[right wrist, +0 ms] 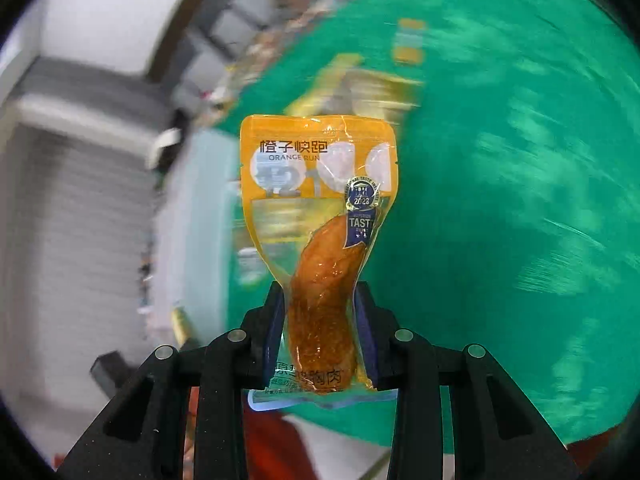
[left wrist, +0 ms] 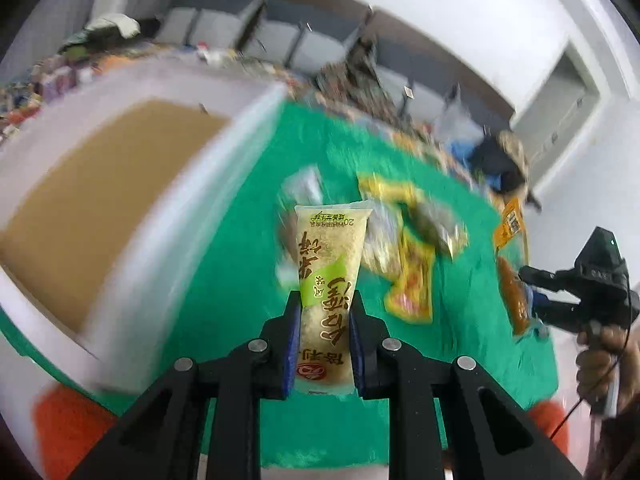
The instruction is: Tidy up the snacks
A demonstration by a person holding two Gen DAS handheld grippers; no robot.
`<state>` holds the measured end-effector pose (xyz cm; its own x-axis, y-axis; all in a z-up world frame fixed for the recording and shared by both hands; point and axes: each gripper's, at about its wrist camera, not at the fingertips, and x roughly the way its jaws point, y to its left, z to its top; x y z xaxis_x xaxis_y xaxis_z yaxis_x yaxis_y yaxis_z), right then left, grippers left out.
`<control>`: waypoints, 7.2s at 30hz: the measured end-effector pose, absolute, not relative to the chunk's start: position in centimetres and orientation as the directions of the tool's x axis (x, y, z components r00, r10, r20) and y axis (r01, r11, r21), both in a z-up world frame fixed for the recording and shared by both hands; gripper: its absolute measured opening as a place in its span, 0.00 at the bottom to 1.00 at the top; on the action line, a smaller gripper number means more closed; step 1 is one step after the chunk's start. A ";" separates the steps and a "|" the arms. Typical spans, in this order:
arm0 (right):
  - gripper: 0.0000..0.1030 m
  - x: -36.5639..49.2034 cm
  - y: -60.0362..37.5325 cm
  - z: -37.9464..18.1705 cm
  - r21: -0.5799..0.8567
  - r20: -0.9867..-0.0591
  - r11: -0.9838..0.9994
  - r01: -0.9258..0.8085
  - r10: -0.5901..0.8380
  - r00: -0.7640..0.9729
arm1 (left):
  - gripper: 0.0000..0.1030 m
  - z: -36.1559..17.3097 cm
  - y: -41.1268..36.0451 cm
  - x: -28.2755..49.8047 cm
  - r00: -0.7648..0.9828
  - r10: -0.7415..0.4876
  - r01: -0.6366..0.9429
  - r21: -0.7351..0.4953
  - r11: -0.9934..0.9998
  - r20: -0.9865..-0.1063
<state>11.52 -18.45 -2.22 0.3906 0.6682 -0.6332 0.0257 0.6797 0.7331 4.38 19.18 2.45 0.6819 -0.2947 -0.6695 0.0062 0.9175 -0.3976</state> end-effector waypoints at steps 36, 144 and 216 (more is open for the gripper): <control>0.77 4.1 -22.7 -10.1 -0.066 -0.758 0.997 0.044 -0.079 0.648 | 0.97 -9.7 7.3 7.2 0.486 -0.166 0.076 -0.148 0.986 -0.858; 0.89 10.4 -24.2 -11.9 0.017 -0.776 0.999 0.050 -0.019 0.631 | 1.00 -11.0 4.9 9.7 0.610 -0.056 0.071 -0.016 0.997 -0.790; 0.89 10.4 -24.2 -11.9 0.019 -0.775 0.999 0.050 -0.017 0.632 | 0.86 -10.3 12.4 23.3 0.475 0.031 -0.165 -0.055 0.985 -0.879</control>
